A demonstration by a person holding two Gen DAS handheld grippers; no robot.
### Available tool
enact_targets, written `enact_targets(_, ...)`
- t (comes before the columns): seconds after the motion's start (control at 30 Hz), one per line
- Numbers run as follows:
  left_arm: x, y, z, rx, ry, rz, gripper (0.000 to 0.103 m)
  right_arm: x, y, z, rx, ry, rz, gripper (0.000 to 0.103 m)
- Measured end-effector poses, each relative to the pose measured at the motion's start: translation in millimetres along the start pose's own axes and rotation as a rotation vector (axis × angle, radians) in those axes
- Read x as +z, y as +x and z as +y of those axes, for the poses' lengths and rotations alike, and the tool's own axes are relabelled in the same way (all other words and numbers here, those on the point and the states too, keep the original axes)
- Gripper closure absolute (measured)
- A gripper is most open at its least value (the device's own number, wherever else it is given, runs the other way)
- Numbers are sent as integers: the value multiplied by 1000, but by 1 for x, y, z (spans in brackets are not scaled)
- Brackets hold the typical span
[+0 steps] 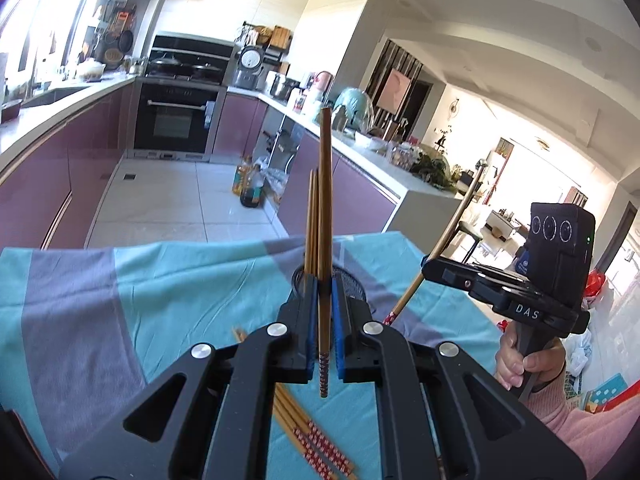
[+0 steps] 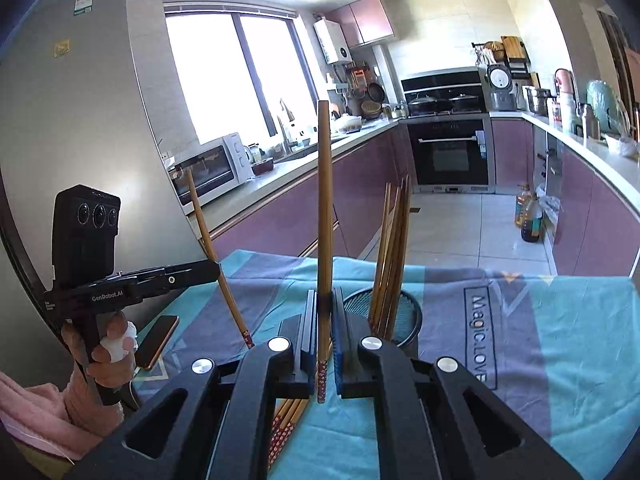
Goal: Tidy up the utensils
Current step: 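Lower both held chopsticks into the black mesh cup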
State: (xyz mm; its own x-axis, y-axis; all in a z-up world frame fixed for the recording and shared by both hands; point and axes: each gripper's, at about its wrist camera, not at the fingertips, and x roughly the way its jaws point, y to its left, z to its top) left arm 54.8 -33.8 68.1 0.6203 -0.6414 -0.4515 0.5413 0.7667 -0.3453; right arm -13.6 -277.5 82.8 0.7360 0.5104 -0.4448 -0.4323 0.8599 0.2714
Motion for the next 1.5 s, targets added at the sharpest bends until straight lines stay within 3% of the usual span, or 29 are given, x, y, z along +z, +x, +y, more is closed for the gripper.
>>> enact_targets(0.2,31,5,-13,-8,37,-50,96,21,-9,-1,-23,-26,-41,97)
enact_targets(0.53,57,23,-34,14,104,-76,96,44,-1,-6,-68,-48,-56,97)
enact_targets(0.87,53,59,-35,55,136,21,96,38,38,-21,-95,-24,48,97)
enact_targets(1.5,39,102,-31,92,186,213,96,21,74,-37,-116,4,215,97)
